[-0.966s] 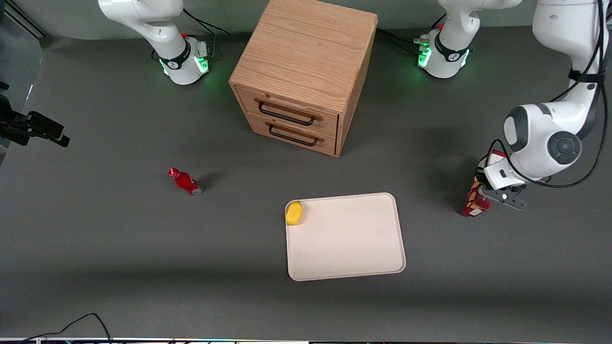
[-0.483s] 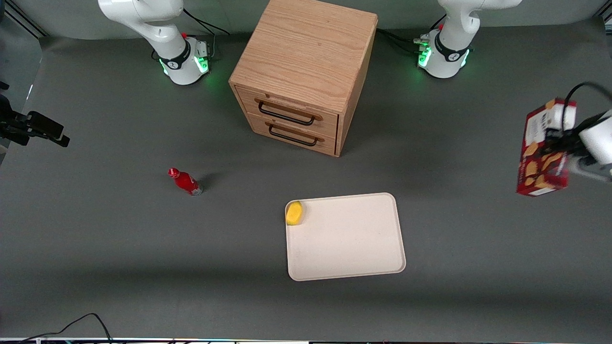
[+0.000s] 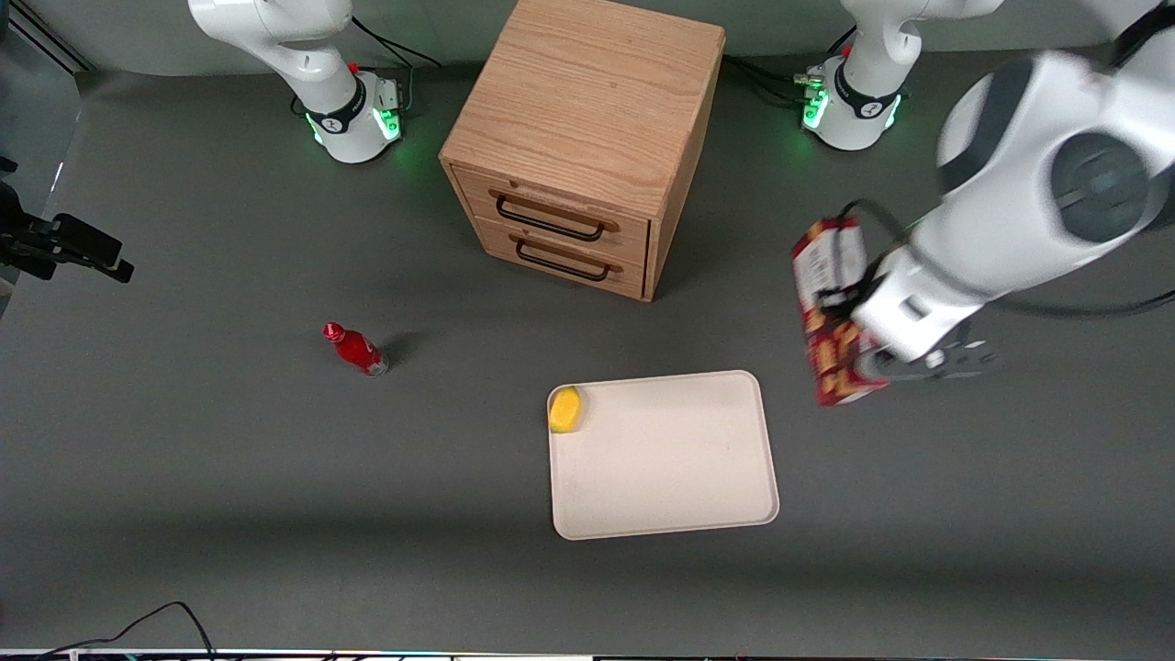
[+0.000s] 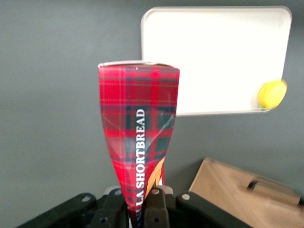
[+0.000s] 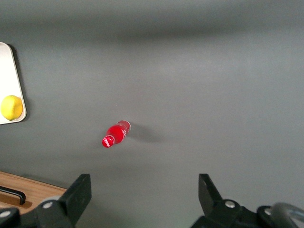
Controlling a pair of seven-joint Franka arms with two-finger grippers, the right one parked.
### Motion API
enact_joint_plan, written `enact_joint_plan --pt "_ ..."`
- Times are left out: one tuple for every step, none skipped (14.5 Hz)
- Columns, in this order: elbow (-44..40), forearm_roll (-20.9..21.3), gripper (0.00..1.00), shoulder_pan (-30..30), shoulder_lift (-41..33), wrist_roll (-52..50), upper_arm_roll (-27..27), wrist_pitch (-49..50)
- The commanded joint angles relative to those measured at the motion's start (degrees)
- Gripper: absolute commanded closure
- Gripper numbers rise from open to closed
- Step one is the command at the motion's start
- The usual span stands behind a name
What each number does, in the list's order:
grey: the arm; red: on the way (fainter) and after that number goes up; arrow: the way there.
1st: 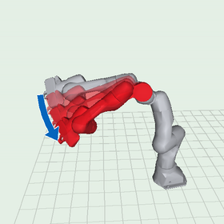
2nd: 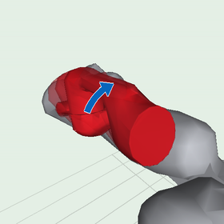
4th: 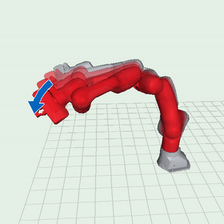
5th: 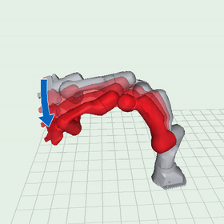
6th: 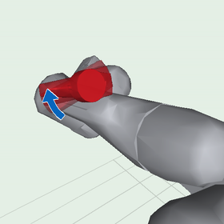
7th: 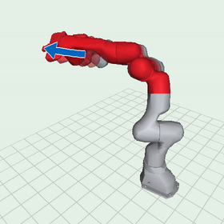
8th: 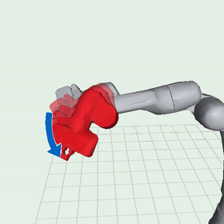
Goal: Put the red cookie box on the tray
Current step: 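Carry the held box toward the white tray beside the lemon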
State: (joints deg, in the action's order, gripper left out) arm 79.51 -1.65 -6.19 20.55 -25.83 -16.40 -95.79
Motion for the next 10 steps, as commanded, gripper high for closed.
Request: enact_joint_plan --pt "1.8 3.3 1.0 0.3 8.3 -2.8 -1.1 -13.2" --pt "4.3 5.0 1.0 0.2 10.7 -3.5 -1.1 -20.0" --pt "6.8 6.8 1.0 -0.2 12.6 -4.0 -1.1 -26.4" --pt "9.3 8.8 1.0 -0.4 14.2 -5.9 -1.1 -31.6" --pt "11.5 12.2 1.0 -0.5 15.6 -7.8 -1.1 -36.4" --pt "12.9 15.9 1.0 -0.5 17.5 -10.0 -1.1 -40.7" --pt "13.1 19.5 0.87 -0.6 19.0 -10.8 -1.1 -42.1" --pt "13.1 22.1 0.01 -0.6 19.2 -11.0 -1.1 -41.9" --pt "12.9 22.2 0.0 -0.4 18.6 -10.8 -1.3 -41.5" --pt "13.0 22.2 0.0 -0.3 17.5 -10.5 -1.3 -39.9"
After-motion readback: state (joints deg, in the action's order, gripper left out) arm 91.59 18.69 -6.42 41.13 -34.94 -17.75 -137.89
